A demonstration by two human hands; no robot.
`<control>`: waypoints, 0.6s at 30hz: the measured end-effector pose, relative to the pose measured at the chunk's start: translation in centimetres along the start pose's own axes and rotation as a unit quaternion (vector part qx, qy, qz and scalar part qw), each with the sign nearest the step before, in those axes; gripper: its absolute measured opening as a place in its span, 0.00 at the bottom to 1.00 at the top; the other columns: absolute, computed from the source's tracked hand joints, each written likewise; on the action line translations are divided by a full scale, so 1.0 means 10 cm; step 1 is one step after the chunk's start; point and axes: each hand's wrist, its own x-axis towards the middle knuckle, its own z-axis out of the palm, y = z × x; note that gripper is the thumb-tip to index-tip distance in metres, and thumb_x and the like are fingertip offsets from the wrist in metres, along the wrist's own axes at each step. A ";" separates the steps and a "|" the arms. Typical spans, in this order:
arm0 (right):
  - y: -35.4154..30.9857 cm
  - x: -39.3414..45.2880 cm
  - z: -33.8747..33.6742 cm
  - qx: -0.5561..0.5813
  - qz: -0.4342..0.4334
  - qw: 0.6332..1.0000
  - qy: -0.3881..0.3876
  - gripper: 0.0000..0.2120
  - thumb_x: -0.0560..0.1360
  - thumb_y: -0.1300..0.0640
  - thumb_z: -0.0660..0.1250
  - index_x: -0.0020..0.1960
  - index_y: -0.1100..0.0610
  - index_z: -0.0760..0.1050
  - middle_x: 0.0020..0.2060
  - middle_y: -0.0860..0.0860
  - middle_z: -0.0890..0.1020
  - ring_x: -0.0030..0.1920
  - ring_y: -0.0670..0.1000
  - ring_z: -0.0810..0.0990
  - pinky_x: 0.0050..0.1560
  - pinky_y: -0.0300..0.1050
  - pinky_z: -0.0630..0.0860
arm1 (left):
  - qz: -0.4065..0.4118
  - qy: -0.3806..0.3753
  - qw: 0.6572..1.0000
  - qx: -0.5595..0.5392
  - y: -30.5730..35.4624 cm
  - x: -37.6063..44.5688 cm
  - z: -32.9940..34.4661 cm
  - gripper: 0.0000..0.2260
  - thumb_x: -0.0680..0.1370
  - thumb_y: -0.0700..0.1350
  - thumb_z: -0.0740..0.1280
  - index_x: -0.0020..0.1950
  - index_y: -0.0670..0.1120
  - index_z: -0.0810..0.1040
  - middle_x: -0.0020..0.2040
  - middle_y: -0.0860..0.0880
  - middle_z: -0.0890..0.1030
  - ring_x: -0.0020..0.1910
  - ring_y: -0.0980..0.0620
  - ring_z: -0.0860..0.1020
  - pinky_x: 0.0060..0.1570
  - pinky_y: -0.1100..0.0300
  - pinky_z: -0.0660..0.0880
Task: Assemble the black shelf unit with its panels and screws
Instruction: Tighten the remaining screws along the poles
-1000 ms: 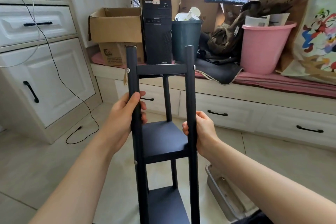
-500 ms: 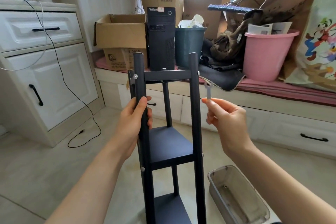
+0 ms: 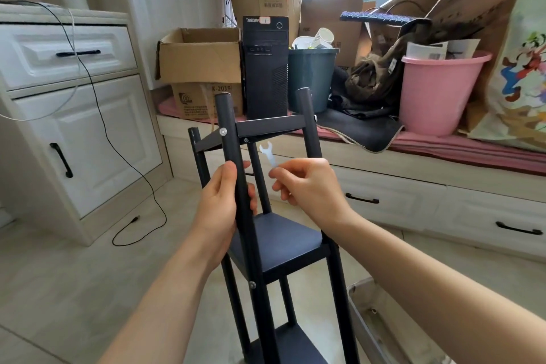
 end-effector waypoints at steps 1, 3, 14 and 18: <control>0.00 0.03 0.02 -0.006 -0.002 1.000 0.004 0.08 0.77 0.60 0.68 0.41 0.57 0.84 0.31 0.50 0.83 0.29 0.46 0.78 0.32 0.38 0.73 | 0.001 0.001 1.000 0.002 -0.01 0.01 -0.01 0.17 0.86 0.55 0.52 0.60 0.48 0.77 0.34 0.48 0.74 0.34 0.51 0.72 0.36 0.57 0.71; -0.02 0.09 0.05 -0.016 -0.009 1.000 0.013 0.08 0.77 0.60 0.68 0.42 0.57 0.84 0.31 0.49 0.83 0.29 0.44 0.78 0.33 0.38 0.73 | 0.004 0.001 1.000 0.009 -0.02 0.02 -0.01 0.18 0.86 0.55 0.52 0.59 0.48 0.77 0.33 0.49 0.75 0.33 0.51 0.72 0.38 0.56 0.70; -0.04 0.08 -0.02 -0.063 -0.084 0.993 0.057 0.06 0.77 0.63 0.69 0.44 0.59 0.85 0.30 0.47 0.82 0.27 0.38 0.78 0.31 0.27 0.71 | 0.057 -0.023 0.997 0.047 -0.08 0.03 0.17 0.07 0.86 0.53 0.54 0.58 0.56 0.70 0.34 0.50 0.75 0.31 0.54 0.73 0.30 0.65 0.72; -0.02 0.07 -0.07 -0.072 -0.101 0.990 0.073 0.06 0.77 0.62 0.70 0.45 0.61 0.85 0.30 0.47 0.82 0.27 0.38 0.77 0.32 0.27 0.70 | 0.066 -0.030 0.996 0.052 -0.07 0.01 0.19 0.04 0.85 0.53 0.54 0.57 0.61 0.67 0.34 0.50 0.76 0.31 0.54 0.74 0.31 0.65 0.73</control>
